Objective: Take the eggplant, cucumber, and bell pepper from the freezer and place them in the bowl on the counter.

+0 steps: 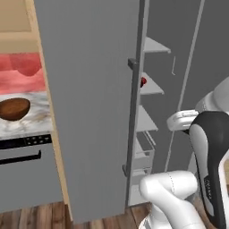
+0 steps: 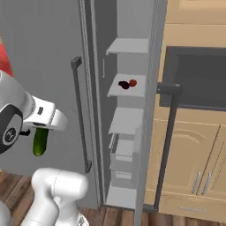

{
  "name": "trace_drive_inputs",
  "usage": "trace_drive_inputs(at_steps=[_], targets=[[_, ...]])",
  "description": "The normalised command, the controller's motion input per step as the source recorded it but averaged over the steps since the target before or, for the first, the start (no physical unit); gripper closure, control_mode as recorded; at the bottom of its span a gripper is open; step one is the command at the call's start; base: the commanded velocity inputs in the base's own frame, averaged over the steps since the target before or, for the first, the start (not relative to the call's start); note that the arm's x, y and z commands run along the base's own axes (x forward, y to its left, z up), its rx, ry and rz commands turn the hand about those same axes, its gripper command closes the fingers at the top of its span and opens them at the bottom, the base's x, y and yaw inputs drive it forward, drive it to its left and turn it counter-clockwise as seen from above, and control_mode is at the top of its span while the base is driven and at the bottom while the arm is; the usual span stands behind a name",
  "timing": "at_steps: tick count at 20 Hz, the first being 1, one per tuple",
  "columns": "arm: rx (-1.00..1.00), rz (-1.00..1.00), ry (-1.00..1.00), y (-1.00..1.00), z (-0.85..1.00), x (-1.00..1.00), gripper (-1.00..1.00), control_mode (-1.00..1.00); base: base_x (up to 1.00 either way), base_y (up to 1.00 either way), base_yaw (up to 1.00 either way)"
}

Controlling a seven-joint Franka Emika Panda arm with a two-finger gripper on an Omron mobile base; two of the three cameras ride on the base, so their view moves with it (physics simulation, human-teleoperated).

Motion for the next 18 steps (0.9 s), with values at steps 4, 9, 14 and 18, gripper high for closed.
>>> trace_drive_inputs(at_steps=[4, 9, 14, 18], targets=[[0.00, 0.00, 0.00, 0.00, 0.00, 0.00, 1.00, 1.00, -0.19, 0.99, 0.00], [0.00, 0.00, 0.00, 0.00, 0.00, 0.00, 1.00, 1.00, 0.01, 1.00, 0.00], [0.00, 0.00, 0.00, 0.00, 0.00, 0.00, 1.00, 1.00, 0.16, 1.00, 0.00], [0.00, 0.00, 0.00, 0.00, 0.00, 0.00, 1.00, 1.00, 0.17, 0.83, 0.00]])
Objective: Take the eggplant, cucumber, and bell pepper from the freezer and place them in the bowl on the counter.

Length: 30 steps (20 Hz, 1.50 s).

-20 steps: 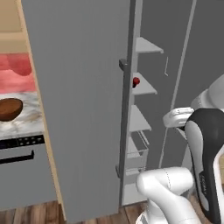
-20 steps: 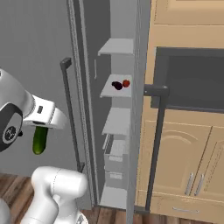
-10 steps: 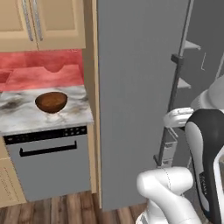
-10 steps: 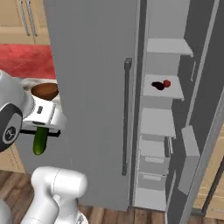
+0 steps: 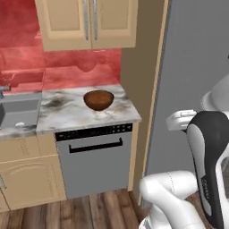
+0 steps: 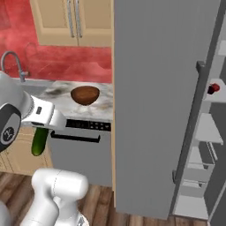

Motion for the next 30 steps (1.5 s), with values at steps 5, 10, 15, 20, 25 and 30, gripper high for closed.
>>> trace_drive_inputs(at_steps=[5, 10, 15, 20, 25, 30], targets=[[0.00, 0.00, 0.00, 0.00, 0.00, 0.00, 1.00, 1.00, 0.18, 0.67, 0.00], [0.00, 0.00, 0.00, 0.00, 0.00, 0.00, 1.00, 1.00, 0.33, 0.11, 0.00], [0.00, 0.00, 0.00, 0.00, 0.00, 0.00, 1.00, 1.00, 0.47, -0.03, 0.00], [0.00, 0.00, 0.00, 0.00, 0.00, 0.00, 1.00, 1.00, 0.59, 0.00, 0.00], [0.00, 0.00, 0.00, 0.00, 0.00, 0.00, 1.00, 1.00, 0.62, 0.24, -0.01], [0.00, 0.00, 0.00, 0.00, 0.00, 0.00, 1.00, 1.00, 0.51, 0.53, -0.06]])
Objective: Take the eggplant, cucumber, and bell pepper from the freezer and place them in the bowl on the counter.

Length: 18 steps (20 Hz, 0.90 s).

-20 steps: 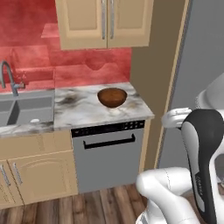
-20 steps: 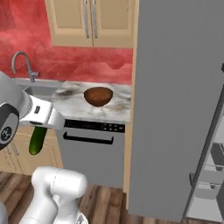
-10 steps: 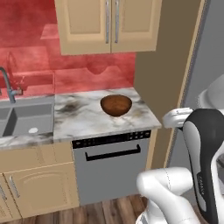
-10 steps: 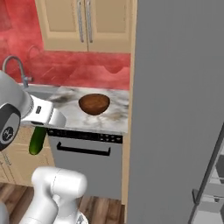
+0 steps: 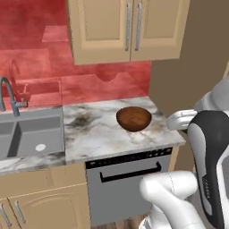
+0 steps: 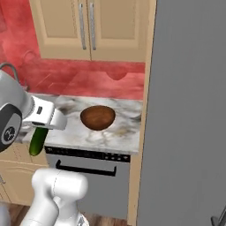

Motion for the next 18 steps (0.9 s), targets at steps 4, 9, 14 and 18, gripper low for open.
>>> trace_drive_inputs(at_steps=[4, 9, 14, 18], targets=[[0.00, 0.00, 0.00, 0.00, 0.00, 0.00, 1.00, 1.00, 0.33, 0.22, -0.04], [0.00, 0.00, 0.00, 0.00, 0.00, 0.00, 1.00, 1.00, 0.37, 0.02, -0.01], [0.00, 0.00, 0.00, 0.00, 0.00, 0.00, 1.00, 1.00, 0.54, 0.00, 0.00], [0.00, 0.00, 0.00, 0.00, 0.00, 0.00, 1.00, 1.00, 0.46, 0.00, 0.00]])
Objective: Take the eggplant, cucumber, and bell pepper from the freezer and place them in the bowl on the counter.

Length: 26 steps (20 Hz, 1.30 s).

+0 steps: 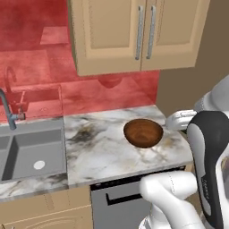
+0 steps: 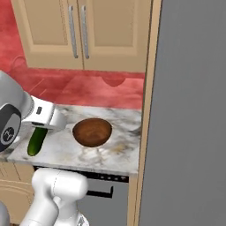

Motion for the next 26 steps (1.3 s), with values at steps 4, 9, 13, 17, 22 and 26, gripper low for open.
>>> trace_drive_inputs(at_steps=[4, 9, 13, 17, 22, 26], targets=[[0.00, 0.00, 0.00, 0.00, 0.00, 0.00, 1.00, 1.00, 0.38, 0.00, 0.01], [0.00, 0.00, 0.00, 0.00, 0.00, 0.00, 1.00, 1.00, 0.46, 0.00, 0.01], [0.00, 0.04, 0.00, 0.00, -0.04, 0.49, 1.00, -1.00, 0.16, 0.00, 0.01], [0.00, 0.07, 0.01, 0.00, -0.19, 0.70, 1.00, -1.00, 0.00, 0.00, 0.00], [0.00, 0.04, 0.04, 0.00, -0.55, 0.96, 1.00, -1.00, 0.00, 0.00, 0.00], [0.00, 0.03, 0.02, 0.00, -0.76, 0.97, 1.00, -1.00, 0.00, 0.00, 0.00]])
